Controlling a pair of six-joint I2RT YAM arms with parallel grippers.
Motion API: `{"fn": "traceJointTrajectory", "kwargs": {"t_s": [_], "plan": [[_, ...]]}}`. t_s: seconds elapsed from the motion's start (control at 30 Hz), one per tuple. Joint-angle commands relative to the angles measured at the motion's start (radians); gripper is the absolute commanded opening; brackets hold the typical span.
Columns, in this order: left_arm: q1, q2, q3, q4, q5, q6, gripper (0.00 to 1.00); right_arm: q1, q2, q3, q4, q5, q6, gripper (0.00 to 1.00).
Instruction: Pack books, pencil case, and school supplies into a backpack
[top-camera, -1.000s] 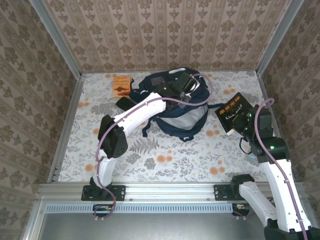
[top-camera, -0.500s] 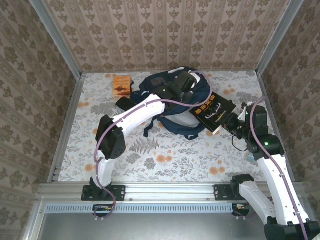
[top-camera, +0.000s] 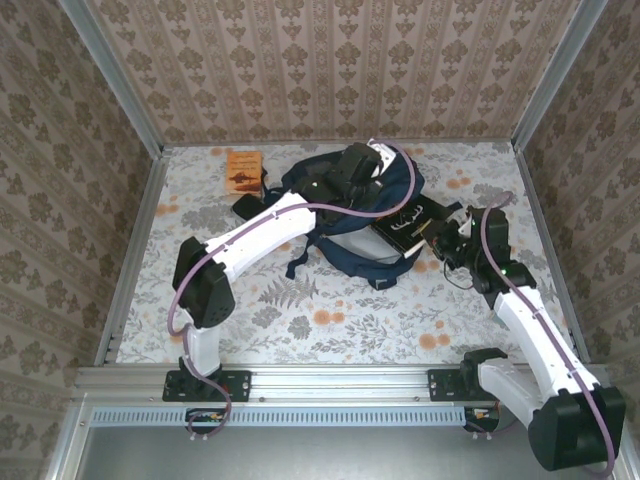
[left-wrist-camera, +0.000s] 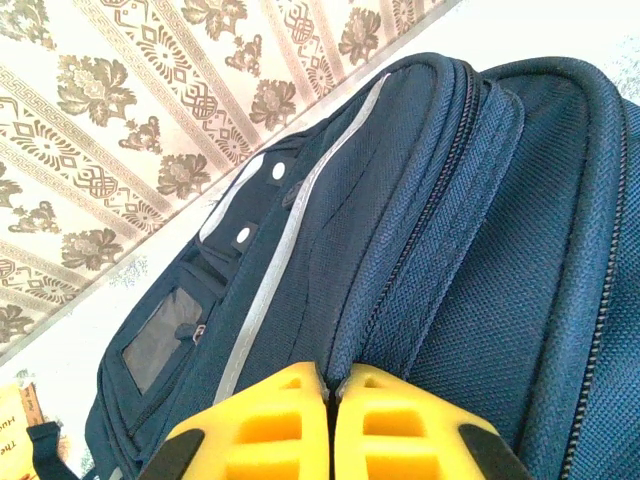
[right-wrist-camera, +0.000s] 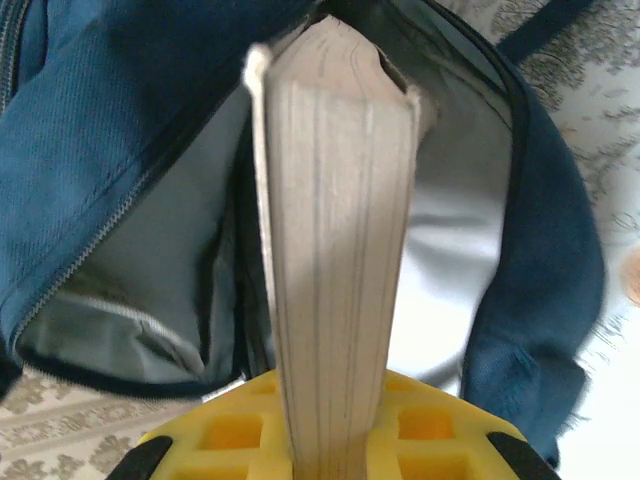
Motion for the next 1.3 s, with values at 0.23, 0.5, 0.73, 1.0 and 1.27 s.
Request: {"fn": "traceJointTrajectory", "kwargs": {"t_s": [0.23, 0.5, 0.73, 1.0, 1.27], "plan": [[-0.017, -0.102, 0.009, 0.148, 0.026, -0.06, 0.05, 0.166, 0.192, 0.013, 0.411, 0.217, 0.124, 0.04], [-0.024, -0.11, 0.014, 0.142, 0.028, -0.08, 0.04, 0.234, 0.428, -0.004, 0.654, 0.403, 0.243, 0.04], [-0.025, -0.125, -0.001, 0.143, 0.03, -0.088, 0.03, 0.257, 0.616, 0.06, 0.757, 0.403, 0.272, 0.06], [-0.022, -0.125, -0.007, 0.137, 0.028, -0.094, 0.03, 0.262, 0.809, 0.151, 0.858, 0.272, 0.319, 0.17], [-0.008, -0.124, -0.017, 0.135, 0.029, -0.114, 0.04, 0.256, 0.726, 0.075, 0.785, 0.294, 0.309, 0.58]]}}
